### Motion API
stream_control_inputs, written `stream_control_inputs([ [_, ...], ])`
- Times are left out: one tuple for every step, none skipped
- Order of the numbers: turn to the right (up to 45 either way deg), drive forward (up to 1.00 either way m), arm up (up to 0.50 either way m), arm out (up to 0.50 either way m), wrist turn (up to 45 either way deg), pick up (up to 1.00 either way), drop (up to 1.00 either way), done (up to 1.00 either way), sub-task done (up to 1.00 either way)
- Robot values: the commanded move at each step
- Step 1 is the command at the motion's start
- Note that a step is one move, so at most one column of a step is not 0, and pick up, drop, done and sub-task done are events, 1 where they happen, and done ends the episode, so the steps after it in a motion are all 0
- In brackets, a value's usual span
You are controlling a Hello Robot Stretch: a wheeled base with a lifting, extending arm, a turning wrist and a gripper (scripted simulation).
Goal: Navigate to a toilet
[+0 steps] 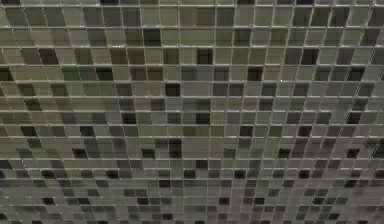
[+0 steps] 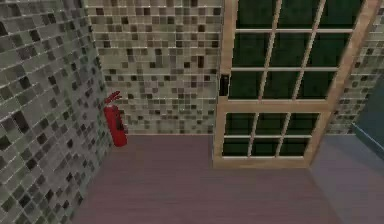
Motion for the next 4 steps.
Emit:
stream_control_inputs([
  [-45.0,0.0,0.0,0.0,0.0,0.0,0.0,0.0,0.0],
  [-27.0,0.0,0.0,0.0,0.0,0.0,0.0,0.0,0.0],
  [0.0,0.7,0.0,0.0,0.0,0.0,0.0,0.0,0.0],
  [-27.0,0.0,0.0,0.0,0.0,0.0,0.0,0.0,0.0],
])
